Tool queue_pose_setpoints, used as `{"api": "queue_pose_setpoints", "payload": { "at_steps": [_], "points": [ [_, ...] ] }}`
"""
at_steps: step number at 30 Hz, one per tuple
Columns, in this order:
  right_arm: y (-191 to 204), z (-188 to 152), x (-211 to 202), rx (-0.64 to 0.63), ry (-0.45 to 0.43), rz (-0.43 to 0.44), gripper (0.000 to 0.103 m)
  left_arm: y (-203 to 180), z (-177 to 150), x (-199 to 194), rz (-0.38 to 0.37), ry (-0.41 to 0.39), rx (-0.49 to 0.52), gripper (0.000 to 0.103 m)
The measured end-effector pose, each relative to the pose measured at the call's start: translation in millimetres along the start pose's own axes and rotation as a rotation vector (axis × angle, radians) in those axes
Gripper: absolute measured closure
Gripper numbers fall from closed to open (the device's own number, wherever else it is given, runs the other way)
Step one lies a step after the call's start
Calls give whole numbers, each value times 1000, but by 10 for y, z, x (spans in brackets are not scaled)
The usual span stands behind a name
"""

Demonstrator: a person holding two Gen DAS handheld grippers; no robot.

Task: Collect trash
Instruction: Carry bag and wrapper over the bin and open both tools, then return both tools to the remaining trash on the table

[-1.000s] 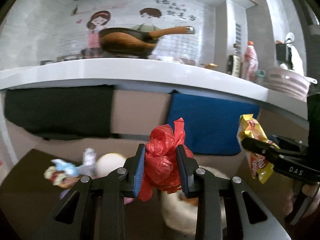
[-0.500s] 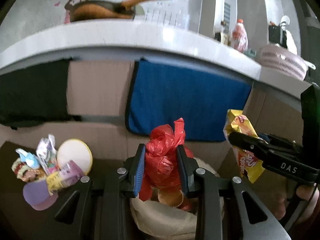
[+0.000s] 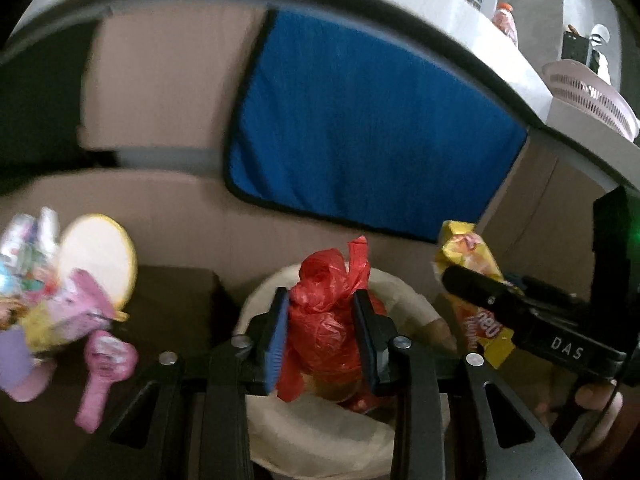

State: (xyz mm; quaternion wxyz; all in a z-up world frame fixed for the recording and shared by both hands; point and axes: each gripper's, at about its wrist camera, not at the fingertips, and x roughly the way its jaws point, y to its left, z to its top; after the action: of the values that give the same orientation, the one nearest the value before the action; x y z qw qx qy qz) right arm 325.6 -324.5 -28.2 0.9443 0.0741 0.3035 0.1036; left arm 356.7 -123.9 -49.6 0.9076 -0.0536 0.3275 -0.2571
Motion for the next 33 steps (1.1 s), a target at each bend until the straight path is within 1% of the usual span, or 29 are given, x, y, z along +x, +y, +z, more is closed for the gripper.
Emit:
{"api": "queue_pose_setpoints", "payload": {
  "at_steps": [1,2,4,8,11,14,17,21,25,29,31,33],
  "points": [
    [-42,-24,42,15,7,9,50,8,-6,57,-9,17,7,62],
    [-66,-30,80,27,17,12,41,21,-11,97,-11,29,11,58],
    [-143,-77,156,62,34,15,36,91,-19,139,-17,37,1,54],
    [-221,-138,228,96,52,29,34,234,-11,97,-12,37,-36,53],
    [-217,-162,277,100,69,35,34,406,-10,11,0,39,-88,53],
    [-171,-180,261,76,62,15,34,617,-55,-131,34,39,-135,53],
    [-86,-172,240,50,52,5,34,836,-112,-335,100,13,-144,53],
    [109,-151,182,2,12,-16,34,1169,-178,-681,198,-44,-134,53],
    [337,-119,160,-46,-12,-24,34,1476,-254,-912,266,-62,-158,53],
    [613,-126,224,-94,-5,0,34,1770,-361,-1108,294,-69,-220,53],
    [733,-143,278,-109,12,19,34,1907,-421,-1220,300,-72,-255,53],
    [896,-172,372,-122,42,55,34,2002,-488,-1323,313,-76,-269,53]
  ]
}}
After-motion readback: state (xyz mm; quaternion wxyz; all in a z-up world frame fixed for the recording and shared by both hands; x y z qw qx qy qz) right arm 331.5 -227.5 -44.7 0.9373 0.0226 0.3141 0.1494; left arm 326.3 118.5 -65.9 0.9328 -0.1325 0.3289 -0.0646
